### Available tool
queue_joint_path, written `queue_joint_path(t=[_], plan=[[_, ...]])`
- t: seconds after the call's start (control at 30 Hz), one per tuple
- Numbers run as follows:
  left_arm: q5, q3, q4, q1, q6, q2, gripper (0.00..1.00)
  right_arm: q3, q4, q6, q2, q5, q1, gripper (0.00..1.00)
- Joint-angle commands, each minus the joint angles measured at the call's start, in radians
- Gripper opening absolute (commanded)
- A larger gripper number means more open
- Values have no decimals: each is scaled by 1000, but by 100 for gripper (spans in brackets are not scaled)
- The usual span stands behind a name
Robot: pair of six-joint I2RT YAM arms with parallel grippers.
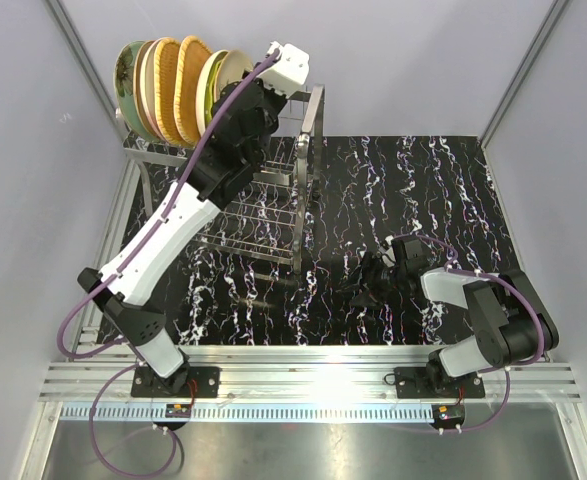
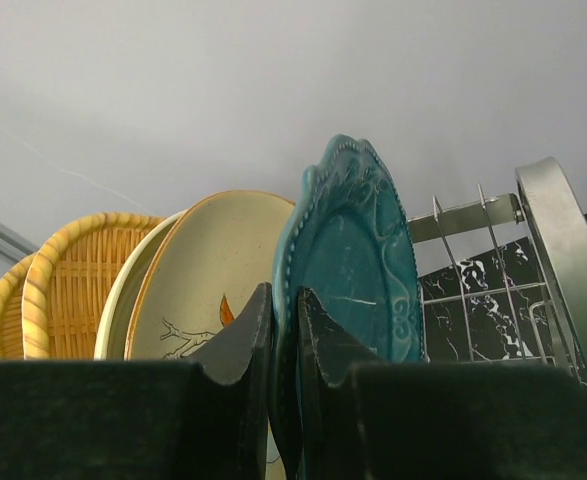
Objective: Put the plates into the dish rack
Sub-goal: Insert the plate into the dish rack
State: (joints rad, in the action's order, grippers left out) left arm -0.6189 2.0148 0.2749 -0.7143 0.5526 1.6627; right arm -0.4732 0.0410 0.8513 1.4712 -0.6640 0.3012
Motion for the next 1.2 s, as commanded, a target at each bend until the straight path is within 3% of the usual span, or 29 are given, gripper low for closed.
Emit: queue_joint_path(t=[0.0, 0.7, 1.17], plan=[[-68, -1, -132, 9, -6, -76, 0, -21, 13, -23, 9, 7, 6, 66], [-110, 32, -40, 12, -85, -130, 0, -25, -3, -35, 17, 15, 4, 66], [-96, 52, -14, 13, -65, -46, 0, -27, 0, -43, 31, 12, 4, 66]])
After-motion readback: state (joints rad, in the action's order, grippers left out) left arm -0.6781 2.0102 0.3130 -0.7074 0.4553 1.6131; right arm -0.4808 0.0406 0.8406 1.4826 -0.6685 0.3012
